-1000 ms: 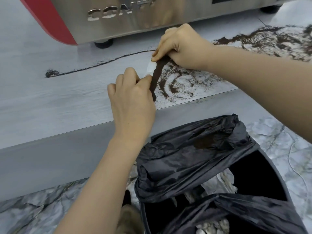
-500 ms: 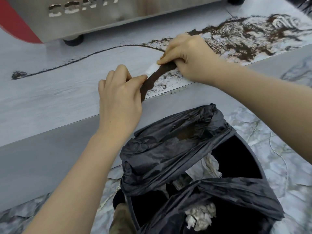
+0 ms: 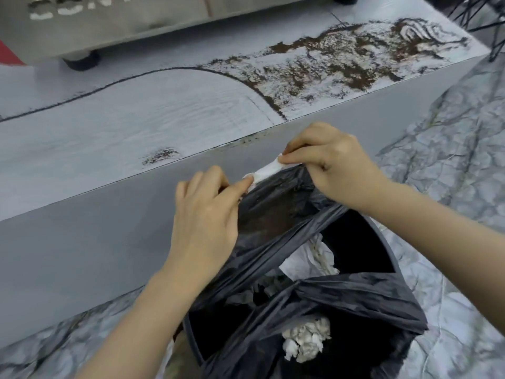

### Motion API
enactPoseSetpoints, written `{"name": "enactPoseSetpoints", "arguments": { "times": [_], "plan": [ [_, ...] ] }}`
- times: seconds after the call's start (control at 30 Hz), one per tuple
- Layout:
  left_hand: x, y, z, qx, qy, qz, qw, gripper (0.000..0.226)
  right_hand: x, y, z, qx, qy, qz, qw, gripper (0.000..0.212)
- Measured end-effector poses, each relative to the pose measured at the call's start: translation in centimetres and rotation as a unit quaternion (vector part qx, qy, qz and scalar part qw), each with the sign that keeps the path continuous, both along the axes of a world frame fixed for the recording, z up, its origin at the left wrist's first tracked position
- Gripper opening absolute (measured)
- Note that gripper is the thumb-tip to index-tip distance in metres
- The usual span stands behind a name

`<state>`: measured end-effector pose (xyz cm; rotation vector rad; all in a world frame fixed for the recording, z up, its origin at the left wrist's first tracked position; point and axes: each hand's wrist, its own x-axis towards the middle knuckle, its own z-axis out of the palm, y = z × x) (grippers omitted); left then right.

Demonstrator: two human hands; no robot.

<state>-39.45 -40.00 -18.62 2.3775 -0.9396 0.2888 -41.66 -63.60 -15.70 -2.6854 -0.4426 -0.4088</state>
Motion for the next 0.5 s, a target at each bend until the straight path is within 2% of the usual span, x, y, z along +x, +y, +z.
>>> {"name": "enactPoseSetpoints", "arguments": {
  "times": [0.17, 0.37, 0.5],
  "plan": [
    [3.2, -0.4, 2.3, -0.017, -0.055, 0.002, 0.998, 0.031, 2.6, -0.7, 2.5, 0.003, -0.062, 0.000, 0.998, 0.033],
    [11.4, -2.3, 4.9, -0.015, -0.150, 0.015, 0.988, 0.026, 10.3, -2.2, 5.4, -0.030, -0.135, -0.012, 0.990, 0.036],
    [16.2, -4.3, 5.8, 0.029, -0.190, 0.033, 0.981, 0.027, 14.8, -3.0, 5.8, -0.057, -0.121, -0.053, 0.990, 0.037]
  ]
}}
